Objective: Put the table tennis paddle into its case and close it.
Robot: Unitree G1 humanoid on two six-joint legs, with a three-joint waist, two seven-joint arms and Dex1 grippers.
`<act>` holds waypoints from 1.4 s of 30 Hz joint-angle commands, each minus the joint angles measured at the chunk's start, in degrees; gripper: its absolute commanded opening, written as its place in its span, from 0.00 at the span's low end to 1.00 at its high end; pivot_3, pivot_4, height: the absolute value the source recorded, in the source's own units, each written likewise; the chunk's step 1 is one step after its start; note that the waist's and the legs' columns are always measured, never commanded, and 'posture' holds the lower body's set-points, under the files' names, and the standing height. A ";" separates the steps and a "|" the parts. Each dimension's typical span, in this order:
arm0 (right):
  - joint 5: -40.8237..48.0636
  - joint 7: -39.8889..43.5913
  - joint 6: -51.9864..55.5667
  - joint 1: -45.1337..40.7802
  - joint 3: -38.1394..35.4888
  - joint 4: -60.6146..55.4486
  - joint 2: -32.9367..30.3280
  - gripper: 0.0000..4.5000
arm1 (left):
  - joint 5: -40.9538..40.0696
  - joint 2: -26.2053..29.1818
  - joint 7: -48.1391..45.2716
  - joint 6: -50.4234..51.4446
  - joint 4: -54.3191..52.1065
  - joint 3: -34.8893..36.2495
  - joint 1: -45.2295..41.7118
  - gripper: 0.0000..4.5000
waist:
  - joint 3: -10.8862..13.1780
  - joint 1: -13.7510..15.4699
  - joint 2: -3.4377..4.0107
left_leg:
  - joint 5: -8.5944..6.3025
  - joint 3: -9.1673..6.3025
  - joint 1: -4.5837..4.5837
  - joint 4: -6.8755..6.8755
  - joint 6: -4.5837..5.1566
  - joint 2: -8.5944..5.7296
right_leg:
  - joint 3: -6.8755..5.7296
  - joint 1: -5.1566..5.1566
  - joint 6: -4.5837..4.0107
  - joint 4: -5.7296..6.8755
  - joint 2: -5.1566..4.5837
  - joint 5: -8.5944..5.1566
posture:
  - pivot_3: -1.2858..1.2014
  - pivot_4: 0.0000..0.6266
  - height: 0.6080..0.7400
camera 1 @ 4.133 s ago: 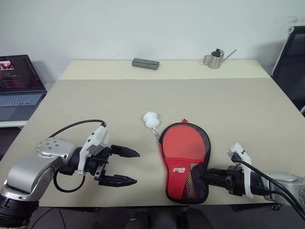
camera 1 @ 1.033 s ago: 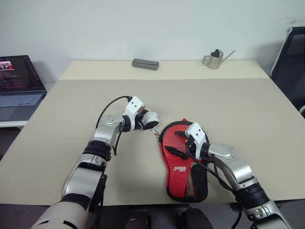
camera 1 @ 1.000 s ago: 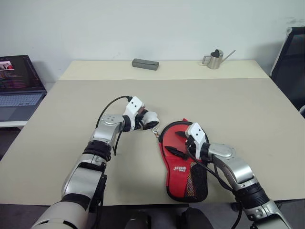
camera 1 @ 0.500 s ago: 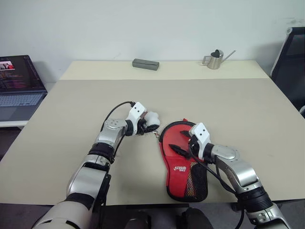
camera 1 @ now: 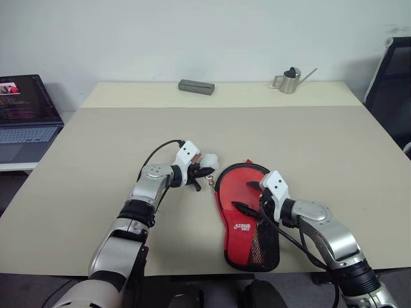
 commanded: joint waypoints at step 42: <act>-11.09 -4.15 -1.15 0.55 9.91 10.10 4.37 1.00 | 7.26 -3.95 8.05 -15.71 30.30 0.84 -23.28 0.06 | -0.62 -0.08 -0.43 | -0.03 0.04 1.00 -0.21 0.01 0.00 | 0.02 0.93 0.37 -0.12 0.11 -0.18 | 0.52 0.24 1.00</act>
